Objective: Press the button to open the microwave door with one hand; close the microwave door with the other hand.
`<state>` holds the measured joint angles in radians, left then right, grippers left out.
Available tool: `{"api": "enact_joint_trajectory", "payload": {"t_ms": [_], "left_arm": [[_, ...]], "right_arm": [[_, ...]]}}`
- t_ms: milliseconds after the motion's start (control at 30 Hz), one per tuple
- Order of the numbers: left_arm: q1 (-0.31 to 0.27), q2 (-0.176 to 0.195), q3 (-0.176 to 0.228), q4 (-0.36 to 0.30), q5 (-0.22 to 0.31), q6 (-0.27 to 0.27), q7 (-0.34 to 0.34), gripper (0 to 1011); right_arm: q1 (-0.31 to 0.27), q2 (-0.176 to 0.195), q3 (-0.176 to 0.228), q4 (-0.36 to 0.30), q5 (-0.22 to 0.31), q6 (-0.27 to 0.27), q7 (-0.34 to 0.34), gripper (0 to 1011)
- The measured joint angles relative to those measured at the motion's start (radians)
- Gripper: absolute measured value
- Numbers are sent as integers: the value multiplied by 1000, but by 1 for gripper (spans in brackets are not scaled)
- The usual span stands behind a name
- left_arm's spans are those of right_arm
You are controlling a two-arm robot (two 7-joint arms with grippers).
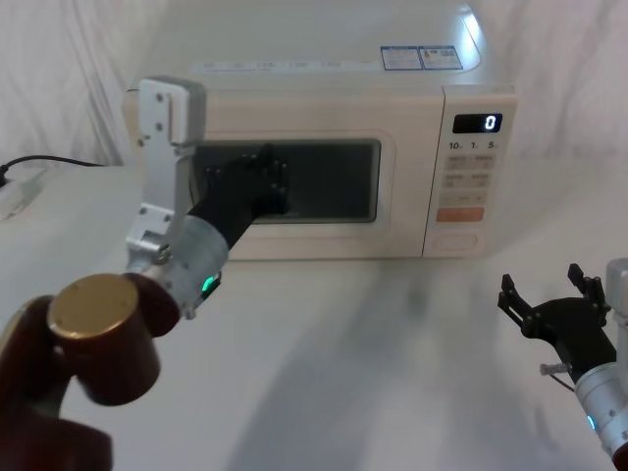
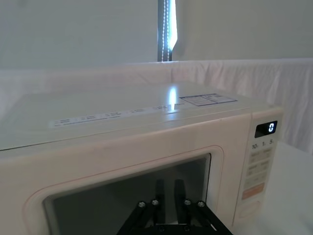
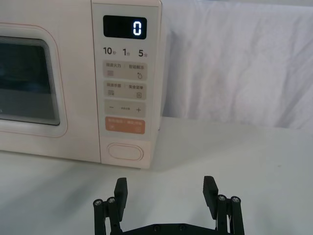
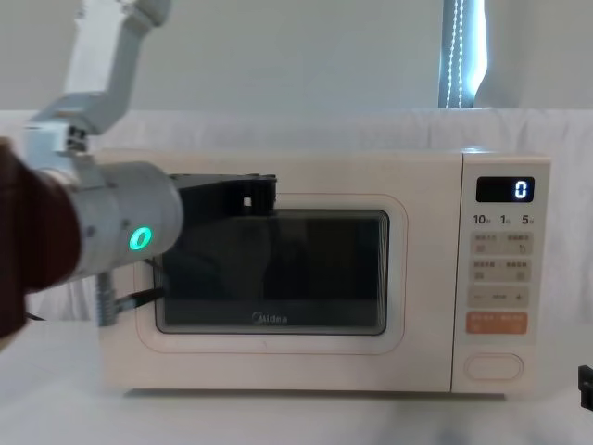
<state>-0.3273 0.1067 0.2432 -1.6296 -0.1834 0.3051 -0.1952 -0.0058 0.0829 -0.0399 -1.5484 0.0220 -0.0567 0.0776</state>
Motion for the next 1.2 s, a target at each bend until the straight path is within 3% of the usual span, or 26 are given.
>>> {"api": "enact_joint_trajectory", "payload": {"t_ms": [267, 333, 467, 600, 900, 1000, 1200], "left_arm": [[76, 48, -16, -114, -21, 9, -4, 370], [89, 57, -16, -130, -21, 9, -4, 389], [144, 102, -23, -182, -8, -6, -4, 544], [178, 122, -38, -197, -3, -21, -1, 656], [299, 148, -115, -216, 2, -79, 37, 947], [347, 146, -151, -221, 0, -100, 53, 1001], [405, 134, -195, -222, -7, -126, 70, 1001]], "right_arm": [[0, 0, 0, 0, 0, 0, 0, 1002], [0, 0, 0, 0, 0, 0, 0, 1002], [0, 0, 0, 0, 0, 0, 0, 1002], [0, 0, 0, 0, 0, 0, 0, 1002], [0, 0, 0, 0, 0, 0, 0, 1002], [0, 0, 0, 0, 0, 0, 0, 1002], [0, 0, 0, 0, 0, 0, 0, 1002]]}}
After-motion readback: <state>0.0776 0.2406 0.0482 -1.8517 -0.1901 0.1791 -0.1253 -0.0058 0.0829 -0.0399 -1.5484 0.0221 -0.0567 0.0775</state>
